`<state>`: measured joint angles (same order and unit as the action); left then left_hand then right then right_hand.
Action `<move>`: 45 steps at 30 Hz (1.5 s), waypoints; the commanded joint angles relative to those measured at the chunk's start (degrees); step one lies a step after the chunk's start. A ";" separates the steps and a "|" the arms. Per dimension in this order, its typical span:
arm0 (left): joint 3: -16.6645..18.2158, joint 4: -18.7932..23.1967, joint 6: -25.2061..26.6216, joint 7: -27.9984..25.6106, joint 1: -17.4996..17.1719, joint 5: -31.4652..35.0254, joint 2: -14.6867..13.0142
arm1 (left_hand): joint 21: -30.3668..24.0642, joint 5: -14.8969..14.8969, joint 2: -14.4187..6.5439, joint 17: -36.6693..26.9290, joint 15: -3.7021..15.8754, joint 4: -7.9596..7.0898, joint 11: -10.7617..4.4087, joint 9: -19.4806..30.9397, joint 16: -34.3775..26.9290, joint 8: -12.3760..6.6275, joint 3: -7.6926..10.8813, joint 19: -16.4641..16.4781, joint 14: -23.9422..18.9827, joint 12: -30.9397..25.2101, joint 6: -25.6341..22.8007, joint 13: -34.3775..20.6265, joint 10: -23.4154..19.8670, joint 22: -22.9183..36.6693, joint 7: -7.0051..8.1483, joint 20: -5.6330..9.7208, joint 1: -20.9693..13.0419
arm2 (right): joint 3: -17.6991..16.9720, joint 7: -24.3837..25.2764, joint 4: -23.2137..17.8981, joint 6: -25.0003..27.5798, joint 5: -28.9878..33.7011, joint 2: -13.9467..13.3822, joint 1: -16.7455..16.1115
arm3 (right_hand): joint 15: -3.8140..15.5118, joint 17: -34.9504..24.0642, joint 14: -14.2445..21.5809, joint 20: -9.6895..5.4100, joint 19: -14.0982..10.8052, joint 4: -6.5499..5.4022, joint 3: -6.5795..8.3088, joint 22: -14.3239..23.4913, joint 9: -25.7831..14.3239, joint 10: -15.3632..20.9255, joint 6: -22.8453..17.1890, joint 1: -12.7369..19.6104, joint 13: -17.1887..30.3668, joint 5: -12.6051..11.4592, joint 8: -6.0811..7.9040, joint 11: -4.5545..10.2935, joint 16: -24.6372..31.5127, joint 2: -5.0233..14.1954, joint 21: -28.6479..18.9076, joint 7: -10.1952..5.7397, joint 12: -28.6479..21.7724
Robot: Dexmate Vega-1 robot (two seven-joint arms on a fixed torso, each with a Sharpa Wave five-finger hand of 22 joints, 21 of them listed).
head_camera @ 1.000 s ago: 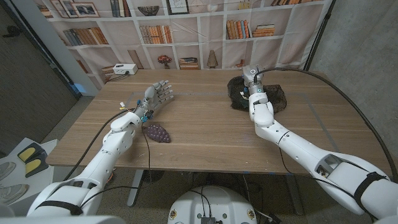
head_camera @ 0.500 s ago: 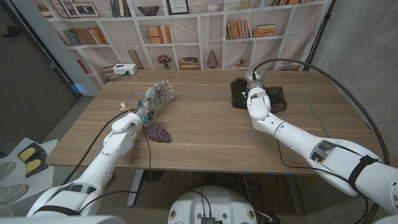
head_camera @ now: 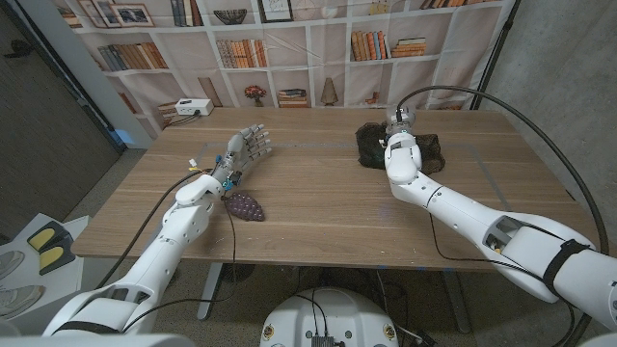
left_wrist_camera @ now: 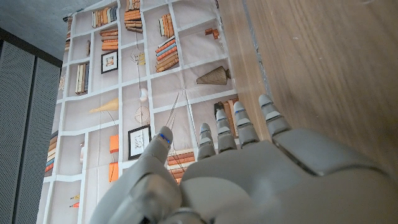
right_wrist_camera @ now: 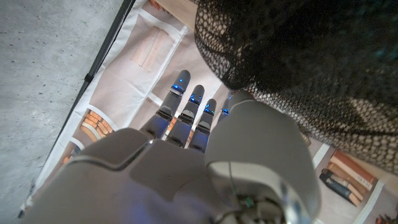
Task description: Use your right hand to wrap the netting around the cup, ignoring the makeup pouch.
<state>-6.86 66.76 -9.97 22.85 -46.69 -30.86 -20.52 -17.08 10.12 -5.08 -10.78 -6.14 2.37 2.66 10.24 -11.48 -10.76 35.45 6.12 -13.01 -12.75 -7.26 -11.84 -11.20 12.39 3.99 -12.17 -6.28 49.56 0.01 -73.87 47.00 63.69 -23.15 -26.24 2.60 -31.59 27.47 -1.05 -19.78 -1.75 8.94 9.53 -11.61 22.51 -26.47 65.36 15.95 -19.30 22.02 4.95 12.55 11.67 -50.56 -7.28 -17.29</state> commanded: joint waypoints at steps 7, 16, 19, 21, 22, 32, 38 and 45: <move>-0.23 0.62 -0.05 -0.63 -0.23 0.10 0.07 | 0.09 -0.31 -0.10 -0.21 -0.05 -0.06 0.08 0.20 0.12 -0.09 0.32 0.07 -0.03 0.10 -0.28 -0.19 -0.37 0.10 0.12 -0.16 0.57 | -9.78 22.01 -10.70 -4.98 -14.79 0.17 -8.41 | 7.69 0.20 1.76 -0.06 -1.25 -1.40 3.90 0.20 -0.16 1.86 -1.59 -0.59 -0.15 0.83 -0.18 -1.13 0.83 -0.48 0.58 0.54 0.21; 0.08 1.79 0.01 -1.23 -0.79 0.15 -0.45 | 0.09 -0.30 -0.14 -0.21 0.12 -0.06 0.27 0.20 0.24 -0.10 0.36 0.09 0.28 0.19 -0.29 -0.19 -0.16 0.10 0.13 -0.16 0.57 | -14.75 26.77 -20.41 -11.85 -23.69 -1.55 -14.48 | 6.57 1.46 2.94 1.34 -2.04 -2.52 4.61 0.08 -0.05 2.69 -2.57 -3.26 -0.36 2.57 -0.81 -3.55 0.76 -2.27 1.40 2.56 0.67; 0.18 1.95 -0.06 -1.32 -0.90 0.07 -0.51 | 0.10 -0.30 -0.15 -0.21 0.18 -0.06 0.11 0.20 0.30 -0.10 0.38 0.08 0.45 0.23 -0.29 -0.19 -0.06 0.10 0.15 -0.16 0.57 | -16.98 27.64 -23.19 -14.96 -27.69 -1.93 -16.42 | 6.46 1.83 2.93 1.46 -2.27 -2.51 4.65 0.07 -0.03 2.22 -2.62 -3.67 -0.43 2.99 -0.98 -4.10 0.60 -2.75 1.56 2.81 1.06; 0.17 1.90 -0.24 -1.15 -0.87 0.06 -0.55 | 0.10 -0.30 -0.15 -0.21 0.17 -0.05 0.09 0.20 0.34 -0.10 0.39 0.08 0.55 0.27 -0.29 -0.19 0.05 0.10 0.15 -0.16 0.56 | -18.48 27.53 -24.79 -17.41 -30.73 -2.35 -17.54 | 5.55 2.51 2.21 2.04 -1.99 -2.57 4.70 0.06 -0.01 1.03 -2.39 -4.49 -0.61 3.78 -1.41 -4.63 0.09 -3.35 2.10 3.04 1.96; 0.20 1.92 -0.40 -1.21 -0.90 0.08 -0.53 | 0.10 -0.30 -0.15 -0.20 0.12 -0.04 0.01 0.20 0.45 -0.10 0.39 0.08 0.87 0.35 -0.29 -0.19 0.27 0.10 0.19 -0.16 0.56 | -19.10 27.35 -25.47 -18.55 -32.12 -2.61 -17.99 | 5.39 2.81 2.07 2.40 -1.60 -2.73 4.63 0.06 -0.01 0.65 -2.40 -5.05 -0.71 4.17 -1.56 -4.94 -0.02 -3.57 2.45 3.26 2.31; 0.86 2.71 -2.34 -2.88 -1.79 0.17 0.09 | 1.47 -0.26 -0.29 -0.03 0.22 0.60 -1.05 0.04 1.79 0.41 0.77 -2.77 8.06 2.03 1.18 0.27 6.72 -0.11 1.59 -0.05 -0.02 | -25.70 20.99 -26.69 -35.74 -50.29 -6.17 -21.44 | 0.92 6.52 -3.41 5.19 2.52 -7.54 0.32 0.19 -0.04 -4.30 2.94 -19.70 -2.38 8.48 -6.63 -7.28 -1.25 -5.60 7.69 4.52 5.96; 1.37 3.35 -4.07 -4.19 -2.62 0.23 0.66 | 2.64 -0.29 -0.55 0.44 1.54 1.53 -1.72 -0.12 2.02 0.85 1.00 -5.29 14.35 2.14 3.85 0.74 9.67 -0.34 2.63 3.96 -0.97 | -29.20 13.65 -21.22 -47.89 -64.39 -6.55 -22.03 | -1.85 7.99 -7.35 5.45 4.61 -7.91 -1.53 0.16 0.03 -7.08 6.36 -26.11 -3.12 8.44 -9.26 -8.43 -1.61 -5.37 10.38 4.55 6.56; 1.70 3.98 -4.76 -5.00 -3.16 0.06 0.85 | 3.17 -0.33 -0.91 0.75 2.71 2.17 -2.25 -0.22 1.96 1.06 0.97 -6.49 17.55 2.35 6.22 1.00 12.09 -0.49 3.04 6.32 -1.70 | -31.67 7.16 -15.46 -55.83 -76.50 -5.22 -22.47 | -1.91 9.20 -10.53 4.40 5.76 -8.15 -3.39 0.10 0.11 -7.42 8.82 -31.18 -3.62 8.16 -10.61 -9.70 -1.91 -5.69 12.38 4.50 6.27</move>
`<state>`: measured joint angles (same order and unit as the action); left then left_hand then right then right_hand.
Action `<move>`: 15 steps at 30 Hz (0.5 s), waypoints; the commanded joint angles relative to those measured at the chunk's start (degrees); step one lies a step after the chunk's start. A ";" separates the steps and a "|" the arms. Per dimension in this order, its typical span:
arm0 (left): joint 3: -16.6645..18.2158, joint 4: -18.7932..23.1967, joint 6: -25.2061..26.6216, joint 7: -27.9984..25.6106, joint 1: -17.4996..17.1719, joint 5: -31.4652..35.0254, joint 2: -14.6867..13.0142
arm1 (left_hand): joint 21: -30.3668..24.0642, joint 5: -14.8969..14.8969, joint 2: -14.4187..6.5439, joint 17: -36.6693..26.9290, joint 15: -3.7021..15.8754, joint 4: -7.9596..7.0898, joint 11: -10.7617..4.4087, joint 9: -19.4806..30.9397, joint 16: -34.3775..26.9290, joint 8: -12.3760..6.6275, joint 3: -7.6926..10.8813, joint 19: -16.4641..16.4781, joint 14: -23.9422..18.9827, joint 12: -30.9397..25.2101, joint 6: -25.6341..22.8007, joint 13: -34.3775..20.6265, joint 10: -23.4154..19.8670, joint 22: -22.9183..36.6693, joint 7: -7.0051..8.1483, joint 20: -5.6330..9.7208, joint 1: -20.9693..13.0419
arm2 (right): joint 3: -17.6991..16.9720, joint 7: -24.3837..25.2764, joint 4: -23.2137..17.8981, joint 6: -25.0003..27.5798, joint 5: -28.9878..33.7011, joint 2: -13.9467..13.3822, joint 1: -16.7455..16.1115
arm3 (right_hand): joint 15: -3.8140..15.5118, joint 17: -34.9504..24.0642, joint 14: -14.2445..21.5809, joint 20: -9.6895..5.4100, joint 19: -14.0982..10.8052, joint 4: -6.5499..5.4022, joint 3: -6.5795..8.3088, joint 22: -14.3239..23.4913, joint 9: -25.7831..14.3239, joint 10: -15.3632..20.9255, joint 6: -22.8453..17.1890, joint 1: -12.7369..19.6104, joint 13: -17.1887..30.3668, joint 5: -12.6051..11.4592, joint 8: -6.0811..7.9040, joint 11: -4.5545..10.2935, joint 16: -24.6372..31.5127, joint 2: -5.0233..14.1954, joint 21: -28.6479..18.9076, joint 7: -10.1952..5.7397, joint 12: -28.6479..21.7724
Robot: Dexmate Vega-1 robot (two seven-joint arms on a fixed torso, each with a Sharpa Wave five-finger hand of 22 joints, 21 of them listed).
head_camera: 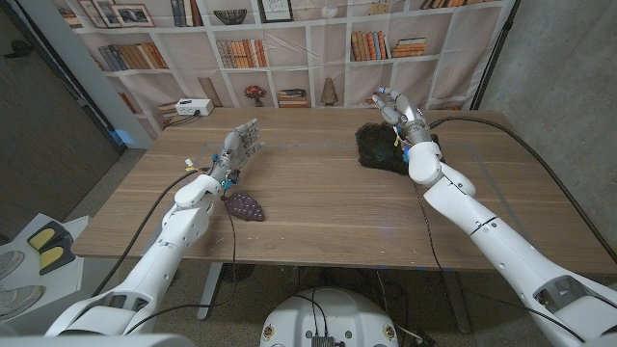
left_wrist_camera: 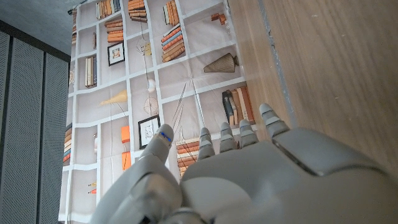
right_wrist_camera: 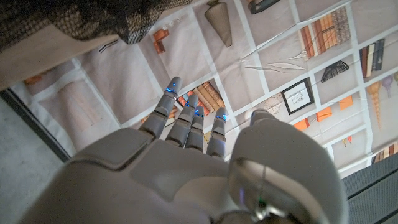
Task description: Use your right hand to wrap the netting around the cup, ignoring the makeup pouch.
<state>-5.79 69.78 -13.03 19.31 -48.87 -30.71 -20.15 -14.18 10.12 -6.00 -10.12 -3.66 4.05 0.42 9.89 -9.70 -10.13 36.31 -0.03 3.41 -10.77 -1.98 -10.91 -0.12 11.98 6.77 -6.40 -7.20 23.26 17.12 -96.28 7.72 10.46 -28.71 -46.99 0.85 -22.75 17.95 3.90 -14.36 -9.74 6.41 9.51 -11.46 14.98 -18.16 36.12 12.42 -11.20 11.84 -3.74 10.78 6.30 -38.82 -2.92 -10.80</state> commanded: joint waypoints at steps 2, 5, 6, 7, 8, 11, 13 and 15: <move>0.53 1.24 -1.28 -1.16 -0.99 -0.16 0.14 | 0.35 -0.34 0.00 0.12 0.16 0.58 -0.23 0.12 0.18 0.41 0.07 -0.49 1.53 0.38 1.20 0.11 1.39 -0.09 0.35 0.80 -0.87 | -6.45 -11.89 9.04 -19.36 -27.43 1.45 -2.24 | -0.38 0.56 -1.37 -0.98 0.55 -0.21 -1.20 0.11 -0.03 0.03 0.69 -2.85 -0.17 -0.05 -0.51 -1.20 -0.10 -0.34 0.97 0.29 -0.24; 0.36 1.17 -0.63 -0.38 -0.71 -0.36 -0.30 | 0.40 -0.35 0.01 0.13 0.18 0.62 -0.20 0.11 0.11 0.39 0.04 -0.61 1.59 0.35 1.29 0.12 1.48 -0.10 0.44 0.80 -0.91 | -7.51 -13.76 11.08 -22.39 -31.59 2.72 -2.87 | -0.64 0.78 -1.47 -1.36 0.60 -0.26 -1.59 0.12 -0.01 0.12 0.59 -3.82 -0.24 -0.16 -0.48 -1.45 0.03 -0.39 1.27 0.64 -0.32; 0.30 0.92 -0.56 0.10 -0.50 -0.47 -0.43 | 0.40 -0.36 0.01 0.14 0.14 0.65 -0.24 0.11 0.04 0.35 0.01 -0.62 1.52 0.31 1.30 0.13 1.47 -0.11 0.59 0.72 -0.93 | -7.90 -14.17 11.52 -23.12 -32.91 3.16 -3.15 | -0.65 0.92 -1.47 -1.48 0.61 -0.29 -1.85 0.12 0.00 0.28 0.35 -4.45 -0.29 -0.24 -0.39 -1.59 0.13 -0.45 1.45 0.86 -0.39; 0.29 0.79 -0.46 0.33 -0.38 -0.57 -0.49 | 0.41 -0.36 0.02 0.15 0.12 0.67 -0.22 0.11 -0.01 0.34 -0.01 -0.65 1.49 0.29 1.35 0.14 1.52 -0.11 0.57 0.58 -0.94 | -8.25 -14.45 12.02 -23.94 -33.99 3.62 -3.42 | -0.77 1.12 -1.36 -1.51 0.52 -0.30 -2.16 0.13 0.01 0.66 0.01 -5.27 -0.34 -0.35 -0.28 -1.89 0.28 -0.46 1.65 0.97 -0.56; 0.24 0.57 -0.58 0.50 -0.23 -0.51 -0.53 | 0.39 -0.37 0.02 0.16 0.14 0.69 -0.22 0.10 -0.03 0.32 -0.02 -0.60 1.50 0.26 1.36 0.14 1.52 -0.11 0.63 0.45 -0.96 | -8.63 -14.96 12.49 -24.69 -35.28 4.06 -3.68 | -0.88 1.22 -1.29 -1.59 0.46 -0.29 -2.29 0.14 0.02 0.81 -0.18 -5.63 -0.37 -0.40 -0.22 -1.95 0.36 -0.46 1.74 1.14 -0.62; 0.14 -0.06 -0.20 1.61 0.34 -0.77 -0.88 | 0.36 -0.37 0.01 0.17 0.39 0.73 -0.09 0.10 -0.13 0.27 -0.05 -0.53 1.39 0.22 1.38 0.16 1.57 -0.12 0.64 0.45 -0.99 | -9.51 -14.86 12.85 -25.75 -37.43 4.95 -4.57 | -1.16 1.61 -1.00 -1.90 0.10 -0.22 -2.72 0.14 0.04 1.37 -1.08 -6.91 -0.47 -0.60 0.05 -2.31 0.59 -0.37 2.05 1.90 -0.82; 0.10 -0.43 -0.09 2.32 0.66 -0.90 -1.10 | 0.37 -0.38 0.02 0.18 0.40 0.76 -0.11 0.10 -0.18 0.24 -0.08 -0.56 1.36 0.23 1.40 0.17 1.69 -0.12 0.66 0.27 -1.01 | -10.13 -15.14 13.14 -26.56 -39.18 5.70 -5.10 | -1.18 1.74 -0.85 -1.95 0.01 -0.18 -2.84 0.14 0.05 1.53 -1.44 -7.28 -0.50 -0.66 0.16 -2.23 0.68 -0.33 2.16 2.06 -0.87; 0.14 -0.91 -0.04 3.15 0.99 -1.17 -1.25 | 0.36 -0.38 0.03 0.19 0.45 0.79 -0.24 0.09 -0.22 0.20 -0.11 -0.53 1.36 0.19 1.40 0.18 1.74 -0.13 0.70 -0.02 -1.03 | -10.68 -14.80 13.19 -27.40 -40.18 6.34 -5.66 | -1.19 1.84 -0.80 -1.97 -0.06 -0.15 -2.91 0.14 0.06 1.62 -1.64 -7.52 -0.52 -0.71 0.21 -2.28 0.71 -0.30 2.24 2.21 -0.89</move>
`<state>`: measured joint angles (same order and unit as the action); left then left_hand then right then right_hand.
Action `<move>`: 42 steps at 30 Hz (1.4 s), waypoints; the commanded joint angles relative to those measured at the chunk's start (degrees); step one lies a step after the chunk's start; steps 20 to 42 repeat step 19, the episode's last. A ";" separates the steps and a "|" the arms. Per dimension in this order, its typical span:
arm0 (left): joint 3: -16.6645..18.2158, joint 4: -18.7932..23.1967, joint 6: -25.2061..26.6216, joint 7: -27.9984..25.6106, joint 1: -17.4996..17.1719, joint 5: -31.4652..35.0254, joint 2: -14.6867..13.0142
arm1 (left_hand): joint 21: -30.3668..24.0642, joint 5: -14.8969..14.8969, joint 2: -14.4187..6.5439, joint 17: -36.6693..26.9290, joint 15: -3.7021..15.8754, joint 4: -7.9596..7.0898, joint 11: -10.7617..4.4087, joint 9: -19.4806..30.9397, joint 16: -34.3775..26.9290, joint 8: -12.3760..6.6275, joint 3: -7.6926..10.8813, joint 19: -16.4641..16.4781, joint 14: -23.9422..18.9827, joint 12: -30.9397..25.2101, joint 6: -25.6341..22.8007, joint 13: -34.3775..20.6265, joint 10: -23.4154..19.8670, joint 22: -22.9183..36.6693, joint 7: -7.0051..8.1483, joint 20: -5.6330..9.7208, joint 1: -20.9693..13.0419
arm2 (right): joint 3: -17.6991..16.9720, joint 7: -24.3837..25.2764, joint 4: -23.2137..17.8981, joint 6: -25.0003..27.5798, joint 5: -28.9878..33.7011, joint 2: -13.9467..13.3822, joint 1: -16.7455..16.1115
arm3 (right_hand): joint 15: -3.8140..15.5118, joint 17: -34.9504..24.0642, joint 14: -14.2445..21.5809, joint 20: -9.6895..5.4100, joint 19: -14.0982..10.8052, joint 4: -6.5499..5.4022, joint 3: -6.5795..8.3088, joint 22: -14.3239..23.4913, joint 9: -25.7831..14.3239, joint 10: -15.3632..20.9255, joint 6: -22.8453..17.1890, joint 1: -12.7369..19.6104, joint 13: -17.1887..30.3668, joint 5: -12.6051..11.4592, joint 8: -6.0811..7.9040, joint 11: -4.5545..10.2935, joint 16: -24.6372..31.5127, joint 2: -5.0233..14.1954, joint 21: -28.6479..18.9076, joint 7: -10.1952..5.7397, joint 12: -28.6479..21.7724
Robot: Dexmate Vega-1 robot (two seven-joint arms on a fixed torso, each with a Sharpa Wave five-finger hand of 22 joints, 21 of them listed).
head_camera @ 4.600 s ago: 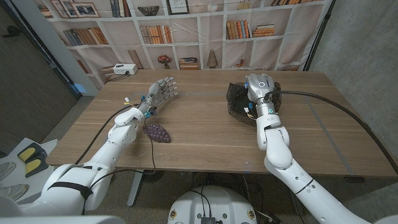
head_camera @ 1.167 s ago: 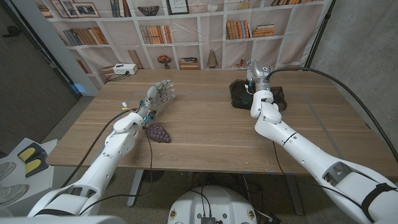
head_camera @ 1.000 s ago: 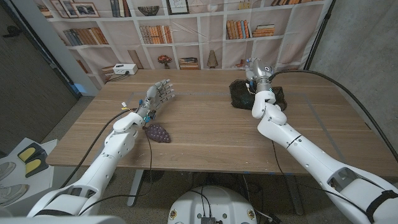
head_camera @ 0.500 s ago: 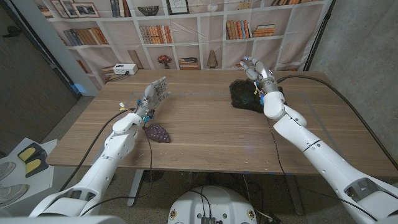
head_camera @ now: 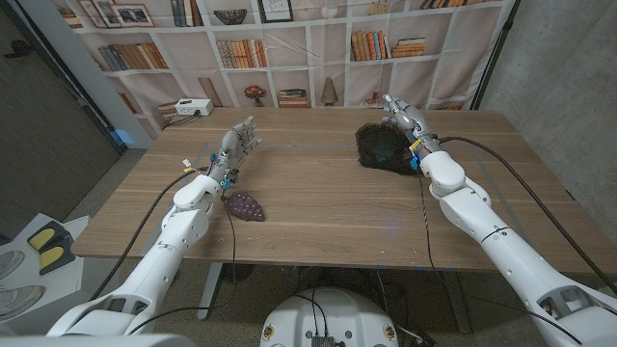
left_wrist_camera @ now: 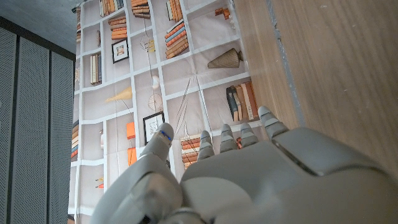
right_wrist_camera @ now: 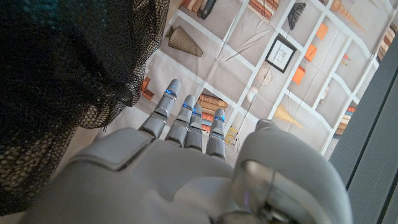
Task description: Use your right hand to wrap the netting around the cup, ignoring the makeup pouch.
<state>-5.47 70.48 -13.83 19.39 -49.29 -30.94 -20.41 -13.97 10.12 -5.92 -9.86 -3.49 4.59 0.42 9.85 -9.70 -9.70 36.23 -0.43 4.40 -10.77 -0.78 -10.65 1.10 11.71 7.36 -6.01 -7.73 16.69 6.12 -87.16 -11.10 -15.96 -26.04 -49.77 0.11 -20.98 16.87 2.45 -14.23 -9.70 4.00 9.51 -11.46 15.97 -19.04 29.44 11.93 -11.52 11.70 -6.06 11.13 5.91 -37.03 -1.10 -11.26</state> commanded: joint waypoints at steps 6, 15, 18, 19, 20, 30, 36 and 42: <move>-0.05 -2.71 0.96 5.21 1.78 -1.48 -1.61 | 0.12 -0.39 -0.03 -0.06 0.31 0.31 -0.25 0.13 -0.33 -0.32 -0.11 -0.07 0.27 0.08 0.16 -0.06 0.54 0.13 0.37 -0.75 -0.53 | -5.45 -0.82 1.90 -8.58 -13.94 3.56 -4.81 | -0.73 0.48 0.16 -0.79 -0.25 0.06 -0.74 0.14 0.10 1.09 -1.40 -1.51 -0.10 -0.54 0.47 -0.14 0.32 0.05 0.82 0.87 -0.56; 0.50 -3.67 2.89 5.33 1.36 -2.37 -1.68 | 0.01 -0.38 -0.08 -0.07 0.21 0.31 -0.21 0.14 -0.50 -0.45 -0.19 0.21 0.03 -0.10 0.07 -0.03 0.49 0.13 0.29 -2.03 -0.52 | -4.71 1.93 -1.05 -9.61 -12.77 4.27 -6.83 | -1.17 1.15 0.35 -0.76 -0.23 0.42 -0.87 0.15 0.15 1.73 -2.38 -2.26 -0.20 -0.81 0.63 -0.51 0.42 0.33 1.45 1.59 -0.71; 0.55 -3.48 3.47 5.30 1.00 -2.58 -1.61 | -0.01 -0.38 -0.11 -0.10 0.06 0.24 -0.15 0.14 -0.51 -0.46 -0.22 0.25 0.08 -0.09 0.09 -0.03 0.61 0.13 0.33 -2.29 -0.45 | -3.91 -3.03 0.60 -13.69 -16.08 6.17 -5.94 | -1.08 1.33 0.32 -0.86 -0.29 0.57 -0.82 0.16 0.17 1.63 -2.01 -2.30 -0.21 -0.87 0.43 -0.42 0.40 0.45 1.57 1.70 -0.64; 0.65 -3.13 3.59 5.33 0.72 -2.79 -1.56 | 0.01 -0.38 -0.12 -0.12 0.05 0.21 -0.15 0.14 -0.51 -0.46 -0.24 0.20 0.10 -0.09 0.12 -0.03 0.67 0.13 0.33 -2.33 -0.42 | -3.53 -4.05 0.60 -14.40 -16.21 6.29 -5.62 | -1.05 1.38 0.30 -0.88 -0.33 0.61 -0.81 0.16 0.17 1.58 -1.91 -2.31 -0.22 -0.89 0.37 -0.48 0.39 0.48 1.60 1.71 -0.61; 0.65 -3.13 3.59 5.33 0.72 -2.79 -1.56 | 0.01 -0.38 -0.12 -0.12 0.05 0.21 -0.15 0.14 -0.51 -0.46 -0.24 0.20 0.10 -0.09 0.12 -0.03 0.67 0.13 0.33 -2.33 -0.42 | -3.53 -4.05 0.60 -14.40 -16.21 6.29 -5.62 | -1.05 1.38 0.30 -0.88 -0.33 0.61 -0.81 0.16 0.17 1.58 -1.91 -2.31 -0.22 -0.89 0.37 -0.48 0.39 0.48 1.60 1.71 -0.61; 0.65 -3.13 3.59 5.33 0.72 -2.79 -1.56 | 0.01 -0.38 -0.12 -0.12 0.05 0.21 -0.15 0.14 -0.51 -0.46 -0.24 0.20 0.10 -0.09 0.12 -0.03 0.67 0.13 0.33 -2.33 -0.42 | -3.53 -4.05 0.60 -14.40 -16.21 6.29 -5.62 | -1.05 1.38 0.30 -0.88 -0.33 0.61 -0.81 0.16 0.17 1.58 -1.91 -2.31 -0.22 -0.89 0.37 -0.48 0.39 0.48 1.60 1.71 -0.61; 0.65 -3.13 3.59 5.33 0.72 -2.79 -1.56 | 0.01 -0.38 -0.12 -0.12 0.05 0.21 -0.15 0.14 -0.51 -0.46 -0.24 0.20 0.10 -0.09 0.12 -0.03 0.67 0.13 0.33 -2.33 -0.42 | -3.53 -4.05 0.60 -14.40 -16.21 6.29 -5.62 | -1.05 1.38 0.30 -0.88 -0.33 0.61 -0.81 0.16 0.17 1.58 -1.91 -2.31 -0.22 -0.89 0.37 -0.48 0.39 0.48 1.60 1.71 -0.61; 0.65 -3.13 3.59 5.33 0.72 -2.79 -1.56 | 0.01 -0.38 -0.12 -0.12 0.05 0.21 -0.15 0.14 -0.51 -0.46 -0.24 0.20 0.10 -0.09 0.12 -0.03 0.67 0.13 0.33 -2.33 -0.42 | -3.53 -4.05 0.60 -14.40 -16.21 6.29 -5.62 | -1.05 1.38 0.30 -0.88 -0.33 0.61 -0.81 0.16 0.17 1.58 -1.91 -2.31 -0.22 -0.89 0.37 -0.48 0.39 0.48 1.60 1.71 -0.61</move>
